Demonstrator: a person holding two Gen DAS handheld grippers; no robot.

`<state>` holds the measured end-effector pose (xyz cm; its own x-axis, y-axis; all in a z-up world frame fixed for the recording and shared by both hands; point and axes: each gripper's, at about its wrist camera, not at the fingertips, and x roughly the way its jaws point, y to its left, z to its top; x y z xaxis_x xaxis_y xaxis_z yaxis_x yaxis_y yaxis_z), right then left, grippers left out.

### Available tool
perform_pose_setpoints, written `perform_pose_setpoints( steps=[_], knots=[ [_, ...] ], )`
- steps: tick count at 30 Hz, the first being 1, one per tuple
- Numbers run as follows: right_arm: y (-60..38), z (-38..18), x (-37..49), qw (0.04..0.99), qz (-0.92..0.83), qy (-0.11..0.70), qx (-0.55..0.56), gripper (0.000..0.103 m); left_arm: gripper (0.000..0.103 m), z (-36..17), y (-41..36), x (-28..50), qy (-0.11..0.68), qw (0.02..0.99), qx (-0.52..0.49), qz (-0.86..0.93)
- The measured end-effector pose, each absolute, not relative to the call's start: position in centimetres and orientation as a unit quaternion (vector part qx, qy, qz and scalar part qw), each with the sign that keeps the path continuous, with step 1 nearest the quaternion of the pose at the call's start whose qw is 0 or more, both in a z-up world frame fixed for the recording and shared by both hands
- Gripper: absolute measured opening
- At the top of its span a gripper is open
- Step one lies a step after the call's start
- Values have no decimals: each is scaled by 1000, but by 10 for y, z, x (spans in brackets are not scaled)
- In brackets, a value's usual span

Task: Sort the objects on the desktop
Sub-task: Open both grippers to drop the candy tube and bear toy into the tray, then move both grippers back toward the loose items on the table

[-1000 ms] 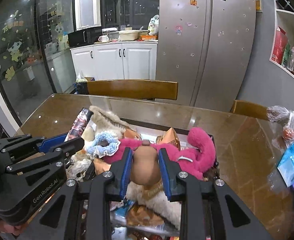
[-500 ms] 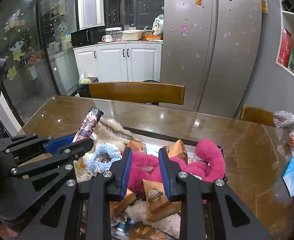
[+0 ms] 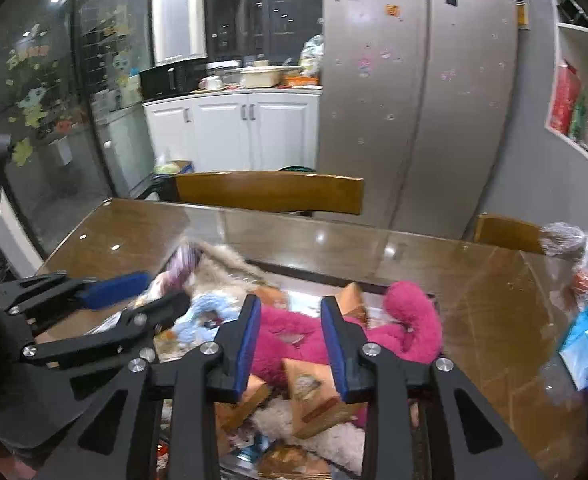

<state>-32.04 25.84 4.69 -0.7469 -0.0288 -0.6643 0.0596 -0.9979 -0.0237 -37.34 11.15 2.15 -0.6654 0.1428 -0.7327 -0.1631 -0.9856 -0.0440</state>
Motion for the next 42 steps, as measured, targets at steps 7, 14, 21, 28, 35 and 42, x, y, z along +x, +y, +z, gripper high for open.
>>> perform_pose_setpoints(
  steps=[7, 14, 21, 28, 35, 42],
  knots=[
    [270, 59, -314, 15, -940, 17, 341, 69, 87, 33, 97, -366, -2, 89, -387, 918],
    [263, 66, -307, 15, -940, 28, 341, 73, 87, 39, 93, -358, -3, 89, -392, 915],
    [257, 78, -286, 17, -941, 30, 337, 74, 87, 54, 85, -315, 8, 81, -377, 923],
    [242, 88, -235, 23, -944, 49, 325, 74, 87, 60, 77, -254, 24, 81, -370, 925],
    [224, 92, -186, 27, -945, 72, 317, 76, 90, 55, 55, -188, 0, 90, -362, 928],
    [224, 62, -135, 48, -944, 43, 324, 79, 91, 8, 39, -132, -8, 91, -391, 916]
  ],
)
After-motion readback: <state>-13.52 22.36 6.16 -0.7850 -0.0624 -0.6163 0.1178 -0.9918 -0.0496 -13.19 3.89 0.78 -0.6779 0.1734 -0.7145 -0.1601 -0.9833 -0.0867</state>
